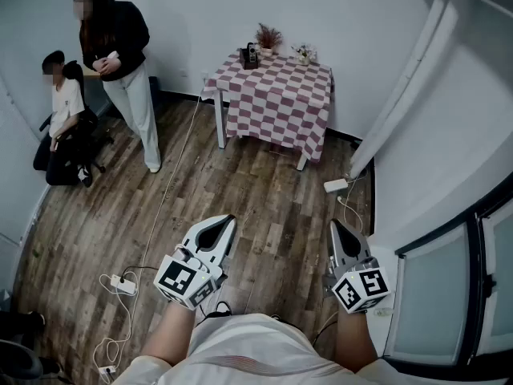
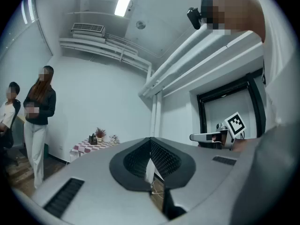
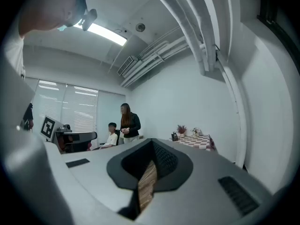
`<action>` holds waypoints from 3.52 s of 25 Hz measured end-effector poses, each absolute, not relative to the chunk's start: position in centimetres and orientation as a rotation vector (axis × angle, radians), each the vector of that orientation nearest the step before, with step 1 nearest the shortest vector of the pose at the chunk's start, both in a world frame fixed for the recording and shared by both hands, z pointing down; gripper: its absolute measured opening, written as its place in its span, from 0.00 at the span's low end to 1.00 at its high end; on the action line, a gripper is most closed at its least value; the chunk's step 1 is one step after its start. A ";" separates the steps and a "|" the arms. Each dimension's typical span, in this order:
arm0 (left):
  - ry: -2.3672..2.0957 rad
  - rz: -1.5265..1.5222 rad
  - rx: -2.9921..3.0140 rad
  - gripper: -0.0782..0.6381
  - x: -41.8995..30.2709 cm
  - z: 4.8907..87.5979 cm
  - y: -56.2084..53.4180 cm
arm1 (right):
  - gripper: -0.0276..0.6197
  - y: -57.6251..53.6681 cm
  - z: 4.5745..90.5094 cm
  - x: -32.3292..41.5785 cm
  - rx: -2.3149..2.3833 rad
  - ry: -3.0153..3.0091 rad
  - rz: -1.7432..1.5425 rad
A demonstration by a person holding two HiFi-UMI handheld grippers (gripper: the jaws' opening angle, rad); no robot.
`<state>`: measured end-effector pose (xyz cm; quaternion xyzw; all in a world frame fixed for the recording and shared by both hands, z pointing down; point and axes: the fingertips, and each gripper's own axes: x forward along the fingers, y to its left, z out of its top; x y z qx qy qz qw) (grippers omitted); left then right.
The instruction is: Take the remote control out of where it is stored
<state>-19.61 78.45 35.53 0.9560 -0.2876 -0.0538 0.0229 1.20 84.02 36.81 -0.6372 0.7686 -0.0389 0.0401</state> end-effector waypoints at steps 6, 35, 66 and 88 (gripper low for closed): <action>-0.884 -0.170 2.969 0.12 -20.0 35.5 78.6 | 0.06 83.9 36.6 0.5 -1.963 2.350 -0.132; -0.856 -0.184 2.925 0.12 -29.3 37.5 74.2 | 0.06 79.5 38.7 -9.4 -1.951 2.398 -0.219; -1.180 -0.146 2.831 0.12 -16.5 36.1 50.8 | 0.06 52.1 39.3 5.4 -1.695 2.550 -0.299; -1.116 -0.084 2.859 0.12 -5.5 38.3 35.4 | 0.06 37.8 42.8 16.6 -1.767 2.479 -0.390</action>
